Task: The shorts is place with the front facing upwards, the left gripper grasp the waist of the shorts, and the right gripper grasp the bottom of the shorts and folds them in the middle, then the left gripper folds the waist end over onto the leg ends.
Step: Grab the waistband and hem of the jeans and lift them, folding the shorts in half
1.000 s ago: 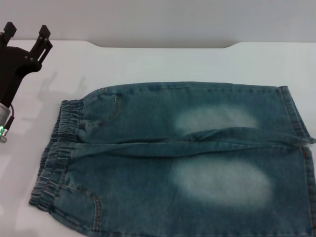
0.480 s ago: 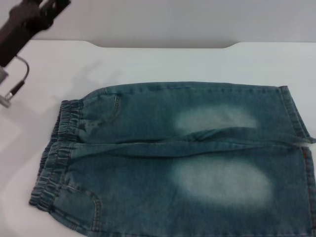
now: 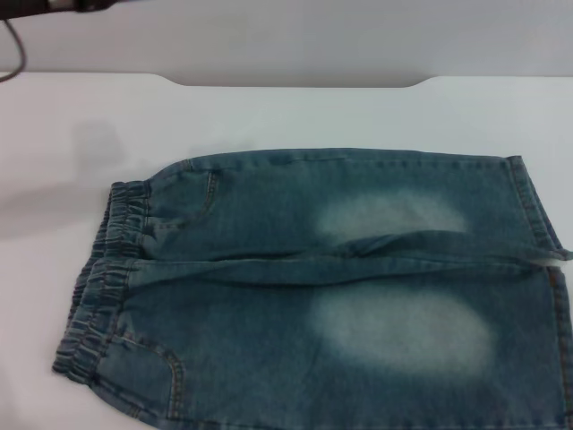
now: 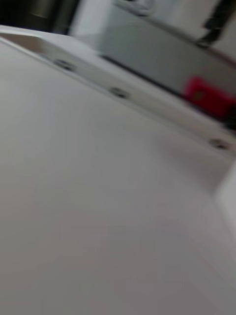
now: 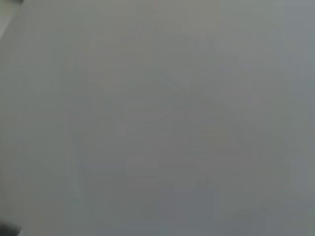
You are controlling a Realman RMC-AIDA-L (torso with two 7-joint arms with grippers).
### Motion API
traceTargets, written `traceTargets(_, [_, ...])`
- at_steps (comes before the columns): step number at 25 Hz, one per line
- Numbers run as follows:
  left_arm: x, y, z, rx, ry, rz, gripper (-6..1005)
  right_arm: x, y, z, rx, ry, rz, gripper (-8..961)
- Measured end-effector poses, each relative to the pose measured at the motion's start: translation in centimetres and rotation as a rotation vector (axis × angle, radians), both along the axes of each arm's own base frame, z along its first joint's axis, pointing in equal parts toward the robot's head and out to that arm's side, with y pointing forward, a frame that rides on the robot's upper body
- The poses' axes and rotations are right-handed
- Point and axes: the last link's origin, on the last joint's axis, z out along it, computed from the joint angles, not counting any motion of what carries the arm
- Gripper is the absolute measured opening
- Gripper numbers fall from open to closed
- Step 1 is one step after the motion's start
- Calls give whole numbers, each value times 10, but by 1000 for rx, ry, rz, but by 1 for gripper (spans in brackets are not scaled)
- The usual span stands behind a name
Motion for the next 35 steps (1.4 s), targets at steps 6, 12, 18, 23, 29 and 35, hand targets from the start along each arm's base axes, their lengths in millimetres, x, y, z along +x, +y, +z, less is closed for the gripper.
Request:
traceTargets(6, [-7, -21, 29, -164, 270, 65, 820, -16, -4, 21, -266, -238, -124, 413])
traceTargets(12, [-32, -43, 43, -254, 477, 199, 819, -14, -10, 24, -508, -433, -315, 413])
traceTargets(18, [-49, -47, 53, -268, 534, 304, 819, -3, -5, 10, -771, -558, -437, 413])
traceTargets(23, [-62, -54, 52, -295, 543, 364, 818, 2, -5, -2, -862, -599, -458, 413])
traceTargets(29, [-78, -69, 26, -375, 489, 426, 818, 8, -9, -8, -891, -613, -479, 413])
traceTargets(35, [-99, -84, 9, -424, 538, 468, 817, 17, -10, -17, -924, -611, -494, 413])
